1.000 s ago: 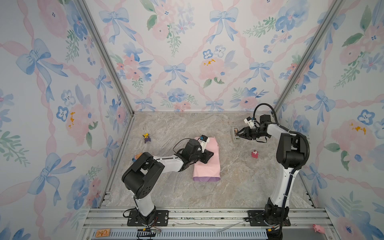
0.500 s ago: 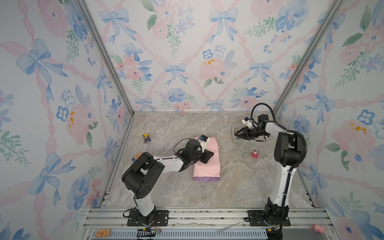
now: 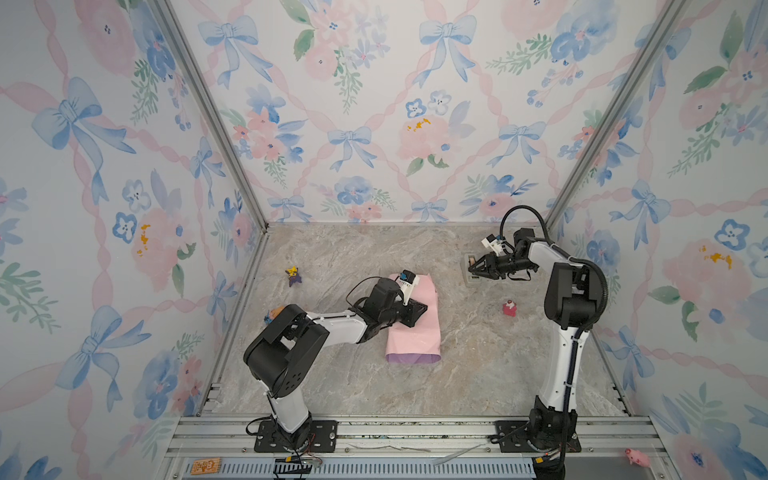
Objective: Wrap a gift box in wrapping paper
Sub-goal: Tear off the tape with the cutter.
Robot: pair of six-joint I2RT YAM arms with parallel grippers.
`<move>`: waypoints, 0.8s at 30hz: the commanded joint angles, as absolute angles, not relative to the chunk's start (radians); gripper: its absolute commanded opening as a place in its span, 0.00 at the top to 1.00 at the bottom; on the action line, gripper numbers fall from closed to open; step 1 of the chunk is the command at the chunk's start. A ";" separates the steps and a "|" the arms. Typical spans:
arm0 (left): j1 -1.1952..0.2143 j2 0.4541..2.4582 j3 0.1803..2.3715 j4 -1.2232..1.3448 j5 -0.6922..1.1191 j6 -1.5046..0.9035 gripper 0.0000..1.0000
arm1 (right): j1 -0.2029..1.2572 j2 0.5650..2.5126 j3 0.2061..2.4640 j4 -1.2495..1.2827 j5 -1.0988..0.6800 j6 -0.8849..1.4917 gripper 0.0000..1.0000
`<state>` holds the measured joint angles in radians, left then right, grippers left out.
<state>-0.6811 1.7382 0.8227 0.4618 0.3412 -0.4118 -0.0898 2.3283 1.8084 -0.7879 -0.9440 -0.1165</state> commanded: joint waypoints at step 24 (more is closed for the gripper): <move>-0.680 1.788 0.793 0.313 0.319 -0.410 0.79 | -0.115 2.384 1.798 -0.745 -1.100 -0.042 0.77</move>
<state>-0.6811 1.7382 0.8227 0.4618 0.3412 -0.4118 -0.1135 2.3623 1.8091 -0.7662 -1.0470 -0.0547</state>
